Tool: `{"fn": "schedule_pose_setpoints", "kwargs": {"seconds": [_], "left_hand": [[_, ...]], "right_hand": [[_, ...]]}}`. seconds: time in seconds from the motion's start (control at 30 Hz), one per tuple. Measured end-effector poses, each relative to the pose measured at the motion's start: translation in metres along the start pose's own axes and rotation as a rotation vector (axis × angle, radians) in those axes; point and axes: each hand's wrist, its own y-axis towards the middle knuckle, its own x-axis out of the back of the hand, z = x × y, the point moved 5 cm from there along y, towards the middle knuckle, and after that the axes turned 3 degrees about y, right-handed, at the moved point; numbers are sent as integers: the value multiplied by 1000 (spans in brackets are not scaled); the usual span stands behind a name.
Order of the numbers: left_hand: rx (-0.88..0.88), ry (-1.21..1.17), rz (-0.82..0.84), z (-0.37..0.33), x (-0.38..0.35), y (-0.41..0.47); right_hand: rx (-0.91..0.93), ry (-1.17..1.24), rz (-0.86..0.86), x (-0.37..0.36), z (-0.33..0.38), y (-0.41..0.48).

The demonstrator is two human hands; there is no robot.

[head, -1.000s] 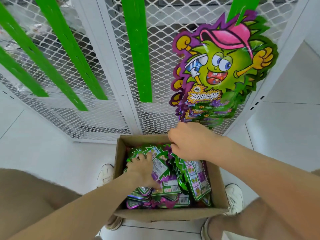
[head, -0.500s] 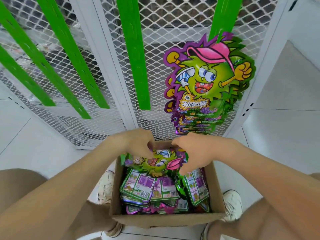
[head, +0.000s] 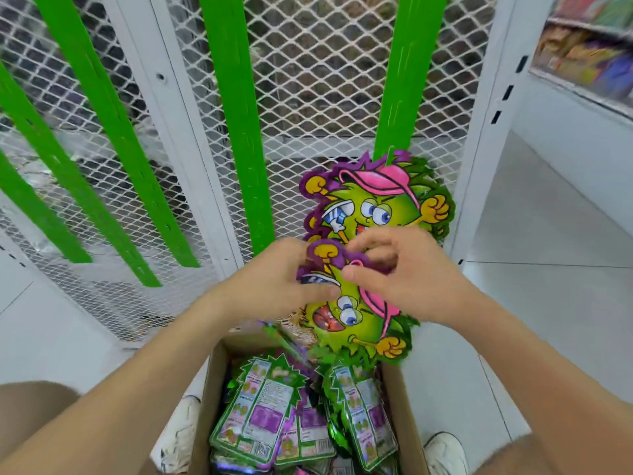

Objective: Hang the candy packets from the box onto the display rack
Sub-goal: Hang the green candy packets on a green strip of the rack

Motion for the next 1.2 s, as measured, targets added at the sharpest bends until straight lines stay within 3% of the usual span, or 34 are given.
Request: {"fn": "schedule_pose_setpoints", "kwargs": {"seconds": [0.2,0.3,0.4,0.57,0.87,1.2], "left_hand": [[105,-367,-411,-18,38,16],[-10,-242,-651,-40,55,28],[-89,88,-786,-69,69,40],[-126,224,-799,-108,80,61],[9,383,-690,-126,87,79],[-22,-42,-426,-108,85,76]], "right_hand": [[161,264,-268,59,15,4],[160,191,-360,73,14,14],[207,101,-508,90,28,25],[260,51,-672,115,49,42],[269,-103,-653,115,56,58],[279,-57,-601,114,69,43]]}}
